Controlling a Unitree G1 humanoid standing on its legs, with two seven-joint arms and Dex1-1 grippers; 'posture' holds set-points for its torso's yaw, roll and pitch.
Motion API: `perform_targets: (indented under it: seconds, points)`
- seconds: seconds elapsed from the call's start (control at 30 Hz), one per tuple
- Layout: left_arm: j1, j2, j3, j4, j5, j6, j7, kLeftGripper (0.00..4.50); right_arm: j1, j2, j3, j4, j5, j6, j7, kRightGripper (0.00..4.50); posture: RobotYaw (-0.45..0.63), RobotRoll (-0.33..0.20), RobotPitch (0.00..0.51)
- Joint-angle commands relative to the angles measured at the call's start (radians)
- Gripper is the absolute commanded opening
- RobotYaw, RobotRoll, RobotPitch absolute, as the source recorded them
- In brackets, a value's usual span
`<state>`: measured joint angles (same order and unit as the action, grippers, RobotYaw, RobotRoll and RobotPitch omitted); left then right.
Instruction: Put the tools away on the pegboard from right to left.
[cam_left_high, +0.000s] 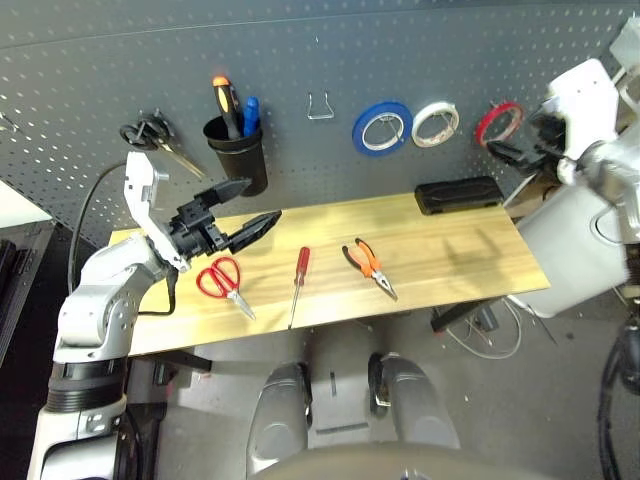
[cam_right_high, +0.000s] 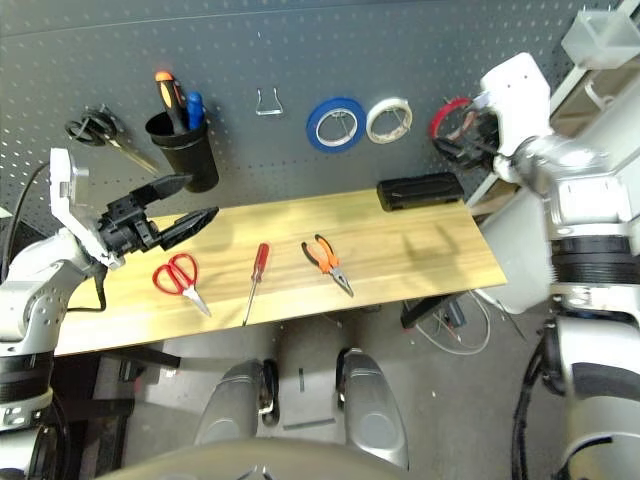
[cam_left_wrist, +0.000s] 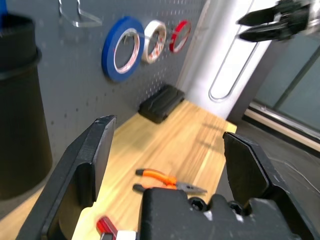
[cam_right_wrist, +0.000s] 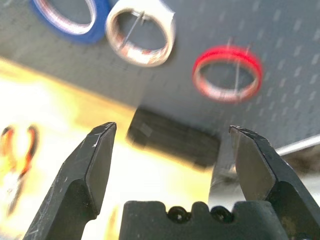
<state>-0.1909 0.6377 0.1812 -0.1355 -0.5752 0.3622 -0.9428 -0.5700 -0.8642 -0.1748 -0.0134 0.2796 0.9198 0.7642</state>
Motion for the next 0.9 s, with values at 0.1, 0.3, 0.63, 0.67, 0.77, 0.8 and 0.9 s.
perform_targets:
  seconds: [0.1,0.3,0.63,0.67,0.77,0.8,0.9]
  points:
    - [0.038,0.041,-0.055,0.059,0.095,-0.038,-0.033,4.50,0.087,0.039,0.020,-0.140,0.087,0.228,-0.034,4.48,-0.08,0.000,0.139]
    - [0.068,0.042,-0.097,0.058,0.150,-0.060,-0.035,4.50,0.091,0.247,0.146,-0.105,0.033,0.363,-0.226,4.48,-0.06,0.000,0.154]
    - [0.178,0.060,-0.115,0.004,0.169,-0.079,-0.050,4.50,-0.087,0.642,0.301,0.308,-0.087,0.338,-0.451,4.48,0.01,0.000,0.176]
    - [0.183,0.061,-0.114,0.001,0.168,-0.077,-0.049,4.50,-0.097,0.655,0.303,0.333,-0.092,0.327,-0.457,4.48,0.01,0.000,0.177]
    - [0.199,0.071,-0.117,-0.002,0.176,-0.083,-0.054,4.50,-0.130,0.691,0.325,0.418,-0.122,0.283,-0.474,4.48,0.02,0.000,0.185]
    - [0.203,0.074,-0.119,-0.003,0.180,-0.085,-0.053,4.50,-0.143,0.704,0.331,0.451,-0.132,0.268,-0.482,4.48,0.03,0.000,0.187]
    - [0.207,0.075,-0.134,-0.005,0.194,-0.091,-0.051,4.50,-0.176,0.740,0.336,0.542,-0.155,0.219,-0.500,4.48,0.03,0.000,0.197]
